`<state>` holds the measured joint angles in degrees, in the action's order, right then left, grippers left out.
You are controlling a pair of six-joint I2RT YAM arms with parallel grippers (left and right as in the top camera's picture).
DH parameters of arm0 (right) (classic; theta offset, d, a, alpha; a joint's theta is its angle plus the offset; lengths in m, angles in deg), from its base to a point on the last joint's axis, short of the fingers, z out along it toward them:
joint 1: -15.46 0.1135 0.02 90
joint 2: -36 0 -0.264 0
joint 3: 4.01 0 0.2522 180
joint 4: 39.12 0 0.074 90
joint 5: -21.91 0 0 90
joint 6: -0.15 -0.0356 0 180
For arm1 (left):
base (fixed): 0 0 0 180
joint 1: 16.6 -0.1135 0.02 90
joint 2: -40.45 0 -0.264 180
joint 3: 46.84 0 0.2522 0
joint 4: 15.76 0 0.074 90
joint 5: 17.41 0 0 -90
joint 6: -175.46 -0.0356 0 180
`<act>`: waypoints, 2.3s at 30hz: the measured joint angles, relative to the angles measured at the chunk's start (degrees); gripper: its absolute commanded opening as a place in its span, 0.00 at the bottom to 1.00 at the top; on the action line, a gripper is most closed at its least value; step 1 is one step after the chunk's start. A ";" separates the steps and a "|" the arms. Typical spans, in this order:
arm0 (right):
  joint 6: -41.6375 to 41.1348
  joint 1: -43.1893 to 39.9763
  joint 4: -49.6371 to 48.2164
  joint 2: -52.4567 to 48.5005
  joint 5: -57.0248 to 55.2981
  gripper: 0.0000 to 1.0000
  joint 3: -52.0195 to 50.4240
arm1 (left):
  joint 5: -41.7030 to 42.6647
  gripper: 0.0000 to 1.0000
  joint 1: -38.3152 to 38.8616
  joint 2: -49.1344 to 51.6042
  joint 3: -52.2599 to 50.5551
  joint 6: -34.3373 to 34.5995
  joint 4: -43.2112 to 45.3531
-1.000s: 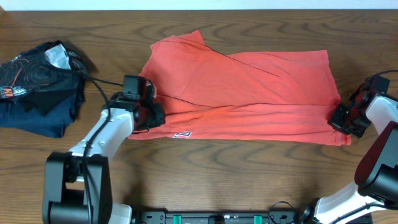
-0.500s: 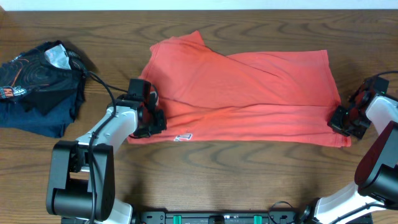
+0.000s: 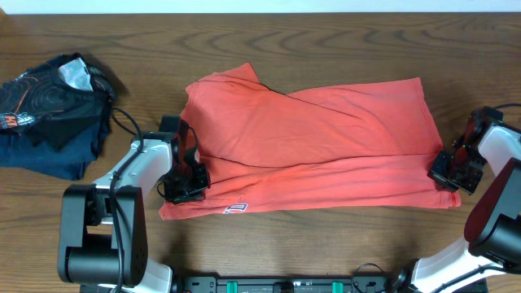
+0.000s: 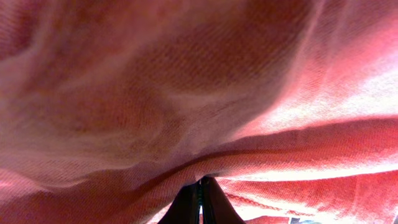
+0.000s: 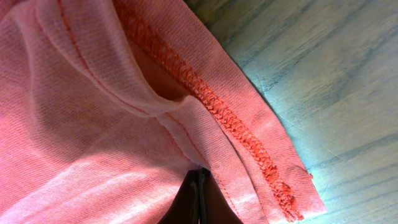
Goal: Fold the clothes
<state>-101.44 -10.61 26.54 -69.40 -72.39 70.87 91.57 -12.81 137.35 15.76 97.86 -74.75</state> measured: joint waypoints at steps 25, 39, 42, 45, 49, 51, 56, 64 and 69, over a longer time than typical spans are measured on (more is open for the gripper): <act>-0.17 0.00 -0.55 0.00 -0.02 0.01 -0.07 | -6.47 0.36 25.53 -17.40 -0.66 -9.46 3.19; -0.17 0.00 -0.57 0.00 -0.02 0.01 -0.07 | -12.61 0.36 30.73 -8.37 -0.83 -9.53 7.61; -0.17 0.00 -0.57 0.00 -0.02 0.01 -0.07 | -12.83 0.35 31.47 -8.37 -0.83 -9.55 8.35; -0.17 0.00 -0.57 0.00 -0.02 0.01 -0.07 | -13.22 0.34 31.58 -8.22 -0.83 -9.55 8.44; -0.17 0.00 -0.57 0.00 -0.02 0.01 -0.07 | -14.75 0.11 31.58 -7.19 -0.83 -9.68 9.22; -0.17 0.00 -0.57 0.00 -0.02 0.01 -0.07 | -15.21 0.06 31.58 -6.88 -0.87 -9.77 9.92; -0.20 0.00 -0.57 0.00 -0.02 0.01 -0.07 | -16.02 0.06 31.58 -6.78 -0.98 -9.68 12.13; -0.20 0.00 -0.57 0.00 -0.02 0.01 -0.07 | -15.80 0.06 31.58 -6.78 0.68 -9.09 14.01; -0.20 0.00 -0.57 0.00 -0.02 0.01 -0.07 | -11.45 0.06 31.58 -6.78 3.34 -7.06 20.33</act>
<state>-101.64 -10.61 25.98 -69.40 -72.41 70.80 80.12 18.77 130.58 19.11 90.80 -54.42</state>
